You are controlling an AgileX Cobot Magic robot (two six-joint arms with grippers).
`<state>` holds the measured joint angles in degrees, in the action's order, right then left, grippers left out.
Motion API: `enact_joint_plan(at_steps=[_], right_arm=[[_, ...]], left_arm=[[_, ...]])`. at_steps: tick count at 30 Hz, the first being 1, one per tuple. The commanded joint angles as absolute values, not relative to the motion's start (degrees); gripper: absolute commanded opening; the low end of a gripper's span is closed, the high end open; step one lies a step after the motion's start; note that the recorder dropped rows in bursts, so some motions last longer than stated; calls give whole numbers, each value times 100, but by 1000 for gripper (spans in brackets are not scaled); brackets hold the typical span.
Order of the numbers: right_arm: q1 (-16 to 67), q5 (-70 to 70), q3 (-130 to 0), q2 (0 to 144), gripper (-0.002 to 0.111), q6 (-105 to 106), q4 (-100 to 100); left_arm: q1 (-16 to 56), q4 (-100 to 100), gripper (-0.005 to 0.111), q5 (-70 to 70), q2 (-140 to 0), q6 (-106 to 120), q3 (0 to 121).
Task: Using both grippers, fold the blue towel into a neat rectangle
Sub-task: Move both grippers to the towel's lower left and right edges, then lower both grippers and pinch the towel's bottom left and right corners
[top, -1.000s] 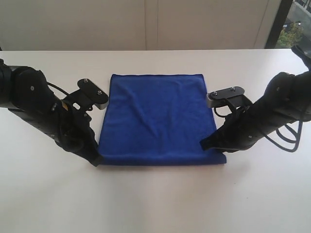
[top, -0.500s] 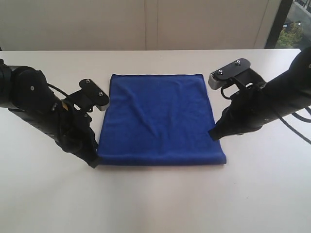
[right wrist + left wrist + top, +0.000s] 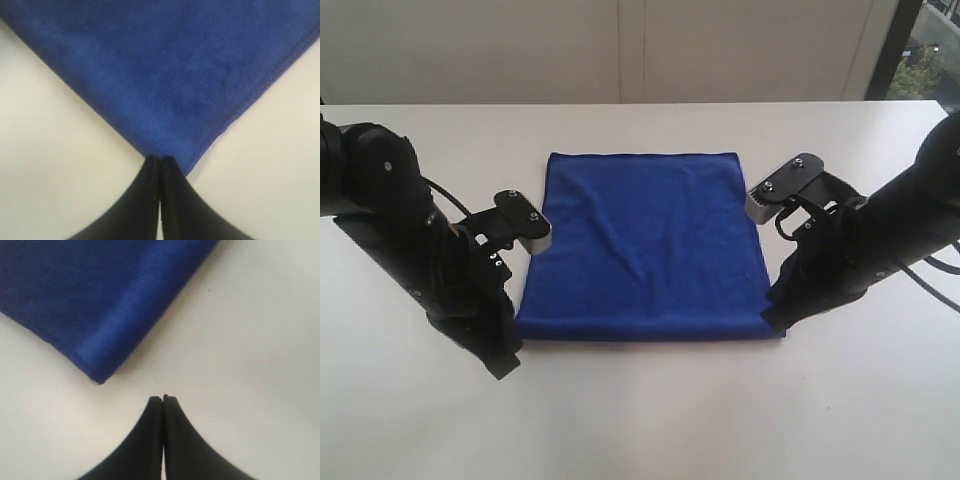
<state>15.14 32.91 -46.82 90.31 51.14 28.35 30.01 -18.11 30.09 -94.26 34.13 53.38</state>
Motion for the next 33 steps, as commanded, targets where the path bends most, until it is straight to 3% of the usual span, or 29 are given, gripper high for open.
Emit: enact_joint_plan(at_steps=[1,6,20,30,33], right_arm=[[1562,3420,-4661,8986,0,5181,2850],[1867,3391,-4661,8986,0,5679,2850],[1963,3063,-4661,9466,1,5741,2827],[1963,3050,-4661,9376,28,5759,2669],[1963,3070,-4661,9376,31,5988,2635]], left_arm=[[3043,-2693,0,3503,-9364,4415,5409],[3043,-3420,0,3744,-9364,5937,5386],[3032,-3310,0,2979,-9606,5767,5132],[2638,-3324,0,2988,-9731,5639,5132],[2597,-3313,6,3045,-9731,5905,5132]])
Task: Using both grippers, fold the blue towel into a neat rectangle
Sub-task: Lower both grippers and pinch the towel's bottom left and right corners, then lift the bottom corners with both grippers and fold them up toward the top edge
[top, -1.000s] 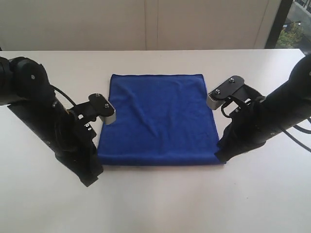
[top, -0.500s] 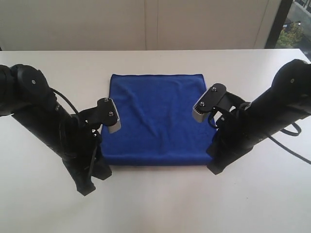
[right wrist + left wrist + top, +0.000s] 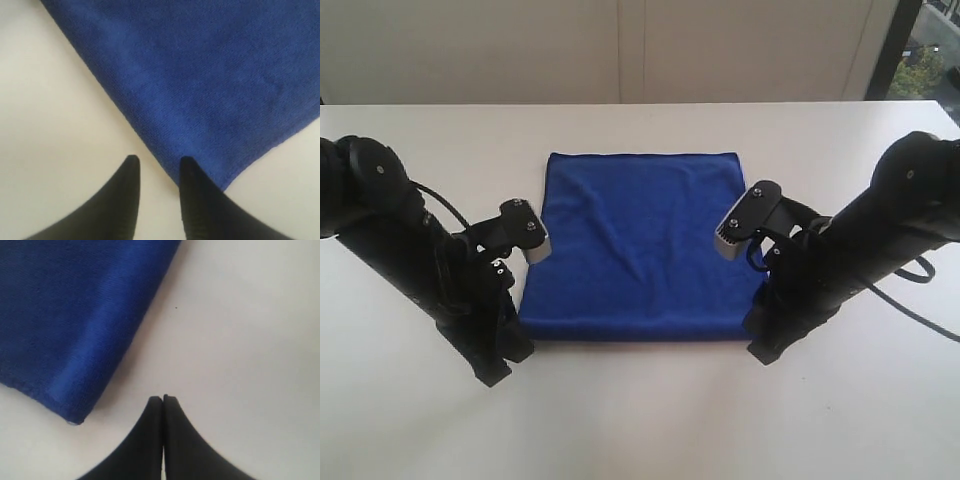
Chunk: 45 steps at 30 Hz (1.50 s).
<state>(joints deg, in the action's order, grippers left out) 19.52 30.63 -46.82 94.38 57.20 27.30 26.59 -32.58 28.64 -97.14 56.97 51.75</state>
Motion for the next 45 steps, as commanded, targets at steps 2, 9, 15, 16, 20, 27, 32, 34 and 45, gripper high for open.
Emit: enact_joint_plan(at_steps=[2,9,15,16,20,27,32,34,45], right_arm=[[1963,3102,-4661,9388,32,6092,2635],[1963,3114,-4661,9511,32,6167,2635],[1963,2821,-4661,9651,48,6491,2438],[1963,2810,-4661,9651,48,6532,2424],[1963,2649,-4661,9798,48,6574,2328],[1963,2362,-4661,10089,47,6574,2180],[1963,2520,-4661,10089,43,6574,2180],[1963,2559,-4661,10089,36,6574,2109],[1963,2573,-4661,10089,0,6574,2085]], left_arm=[[2597,-3338,15,3165,-9731,6207,5132],[2597,-3338,48,3242,-9756,6611,5132],[2597,-3947,47,2715,-9768,7393,5132],[2597,-4075,47,2701,-9768,7559,5132],[2609,-4406,47,2506,-9909,8402,5132],[2609,-4362,47,2066,-10279,8595,5132],[2609,-4316,44,2229,-10279,8595,5132],[2609,-4316,38,2276,-10279,8595,5132],[2588,-4261,0,2010,-10279,8595,5132]])
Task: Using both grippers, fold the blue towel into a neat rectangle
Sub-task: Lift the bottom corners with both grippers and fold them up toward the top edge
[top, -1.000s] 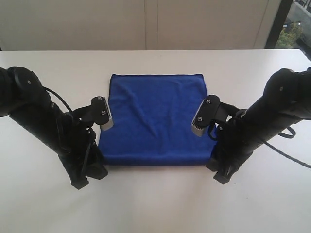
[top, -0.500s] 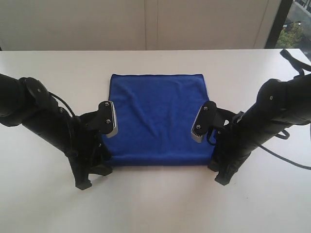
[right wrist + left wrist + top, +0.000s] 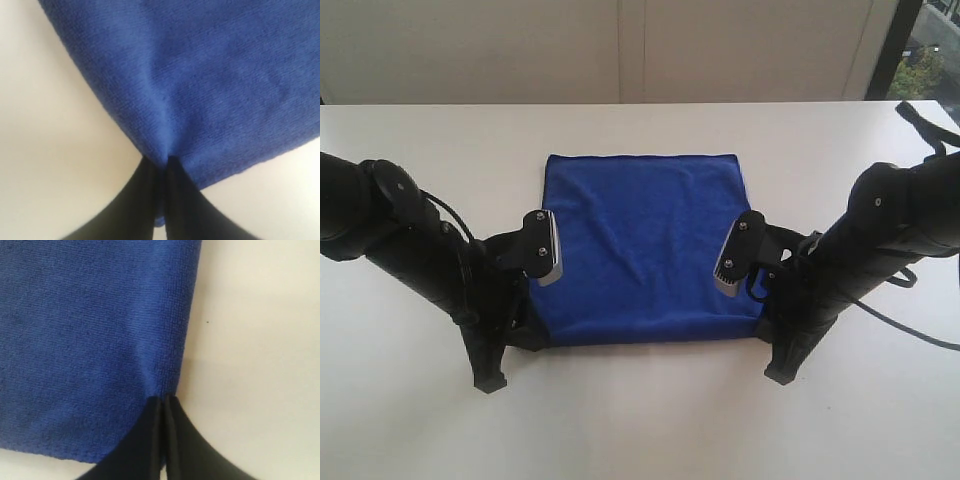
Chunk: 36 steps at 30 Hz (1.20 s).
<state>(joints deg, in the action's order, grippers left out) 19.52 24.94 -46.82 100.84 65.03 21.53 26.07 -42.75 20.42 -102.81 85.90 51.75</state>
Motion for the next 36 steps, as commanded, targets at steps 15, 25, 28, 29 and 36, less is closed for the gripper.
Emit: enact_joint_plan(at_steps=[15,25,28,29,36], right_arm=[[1963,2968,-4661,9875,0,6574,2081],[1963,3664,-4661,9486,0,6525,2081],[1963,3883,-4661,9331,0,6511,2081],[1963,3927,-4661,9261,0,6455,2081],[1963,3972,-4661,8751,0,6079,2081]], left_arm=[[2588,-3937,0,2550,-9931,8167,5132],[2588,-3257,0,3600,-9514,7326,5132],[2588,-3257,0,3758,-9400,7326,5132],[2588,-3257,0,3816,-9368,7326,5132],[2588,-3246,0,3964,-9049,7207,5132]])
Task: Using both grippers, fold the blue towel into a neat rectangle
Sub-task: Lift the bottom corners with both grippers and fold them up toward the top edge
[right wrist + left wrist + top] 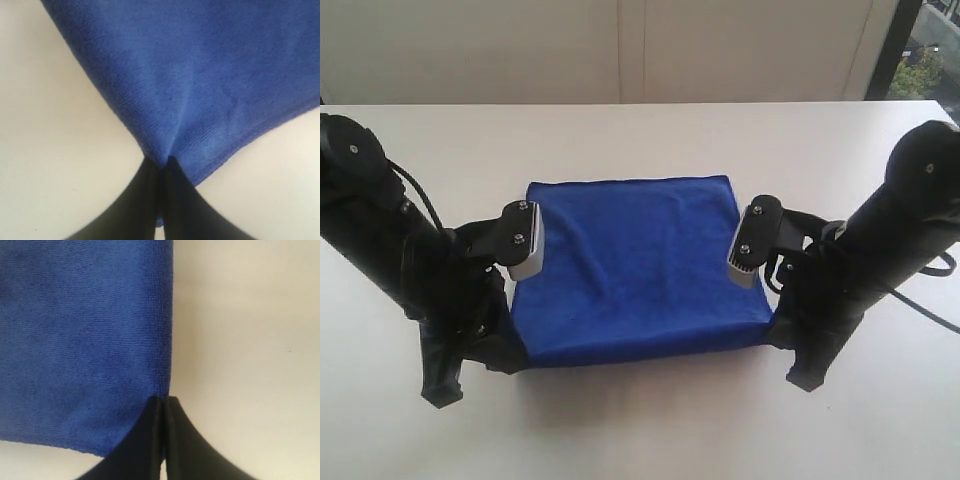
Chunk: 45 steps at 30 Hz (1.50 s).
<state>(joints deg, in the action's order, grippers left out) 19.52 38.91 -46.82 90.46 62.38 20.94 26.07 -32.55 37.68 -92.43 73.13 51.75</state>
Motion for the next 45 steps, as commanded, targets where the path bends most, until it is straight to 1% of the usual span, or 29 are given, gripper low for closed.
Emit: enact_joint_plan(at_steps=[1,4,7,8,11,13,16,19,25,29,32,40,45], right_arm=[[1963,3934,-4661,8694,0,6056,2081],[1963,3634,-4661,8589,0,5996,2091],[1963,2657,-4661,8580,0,5696,2091],[1963,2489,-4661,8580,0,5628,2091],[1963,1807,-4686,8580,0,5487,2104],[1963,1634,-4686,8580,0,5476,2104],[1963,1798,-4686,8580,0,5478,2104],[1963,2327,-4686,8575,0,5478,2104],[2427,2839,-4663,8280,0,5108,2047],[2628,3061,-4531,7949,0,4031,1238],[2644,3073,-4380,7725,0,3720,1033],[2762,3484,-4333,7369,0,3689,1067],[2860,3580,-4328,7336,0,3676,1067]], left_arm=[[2588,-3246,0,3873,-9029,7170,5132],[2588,-3246,0,3475,-9021,7088,5132],[2588,-3246,0,2345,-9021,6693,5132],[2588,-3246,0,2182,-9021,6644,5132],[2588,-3292,0,1065,-9031,6618,5132],[2588,-3292,0,797,-9031,6618,5142],[2588,-3292,0,889,-9031,6618,5143],[2588,-3259,0,1545,-8980,6798,5143],[2588,-3077,0,2542,-8537,6807,5143],[2588,-2899,0,3235,-8120,6634,5143],[2588,-2796,0,3330,-7995,6508,5143],[2588,-2529,0,3718,-7972,6352,5143],[2588,-2262,0,3690,-7972,6137,5143]])
